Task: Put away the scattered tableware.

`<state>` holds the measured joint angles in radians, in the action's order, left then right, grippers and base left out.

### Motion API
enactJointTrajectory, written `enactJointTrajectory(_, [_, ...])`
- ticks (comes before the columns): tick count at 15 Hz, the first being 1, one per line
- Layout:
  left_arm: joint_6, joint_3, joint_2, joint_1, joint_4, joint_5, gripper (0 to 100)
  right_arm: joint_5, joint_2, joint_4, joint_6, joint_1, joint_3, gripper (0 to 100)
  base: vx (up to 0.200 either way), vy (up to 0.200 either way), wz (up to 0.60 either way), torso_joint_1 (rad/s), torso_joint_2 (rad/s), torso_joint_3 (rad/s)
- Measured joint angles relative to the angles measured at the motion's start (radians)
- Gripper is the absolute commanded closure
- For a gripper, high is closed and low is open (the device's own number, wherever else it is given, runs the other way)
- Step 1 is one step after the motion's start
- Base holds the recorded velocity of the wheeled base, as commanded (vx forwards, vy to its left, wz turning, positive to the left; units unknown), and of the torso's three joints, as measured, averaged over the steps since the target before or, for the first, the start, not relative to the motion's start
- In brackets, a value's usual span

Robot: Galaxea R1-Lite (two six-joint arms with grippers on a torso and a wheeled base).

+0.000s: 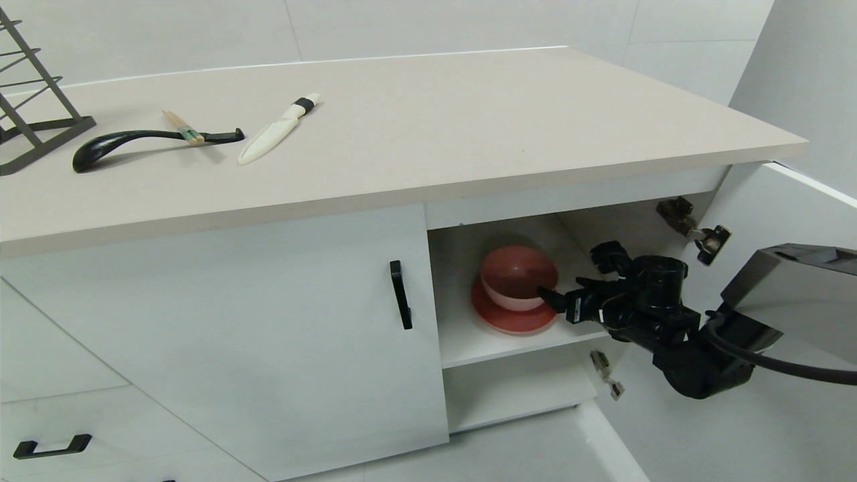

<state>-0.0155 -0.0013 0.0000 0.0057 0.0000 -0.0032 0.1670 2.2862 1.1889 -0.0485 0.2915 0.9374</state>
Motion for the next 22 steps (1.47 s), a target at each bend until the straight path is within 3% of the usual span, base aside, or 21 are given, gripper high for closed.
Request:
enactJointTrajectory(5, [0.000,0.000,0.000,0.000,0.000,0.000,0,0.001,-0.041,0.080,0.039,0.016,-0.045,0,0.000,0.000,0.00,0.000,0.00,0.000])
enactJointTrajectory(11, [0.002,0.000,0.000,0.000,0.000,0.000,0,-0.004,-0.232,0.353,0.135,0.077,-0.417,0,0.000,0.000,0.00,0.000,0.00,0.000])
enactJointTrajectory(18, [-0.009,0.000,0.000,0.000,-0.001,0.000,0,-0.005,-0.580,0.380,0.144,0.093,-0.798,0,0.000,0.000,0.00,0.000,0.00,0.000])
enactJointTrajectory(22, [-0.011,0.001,0.000,0.000,-0.001,0.000,0,-0.071,-0.835,0.366,0.099,0.064,-0.916,0,0.000,0.000,0.00,0.000,0.00,0.000])
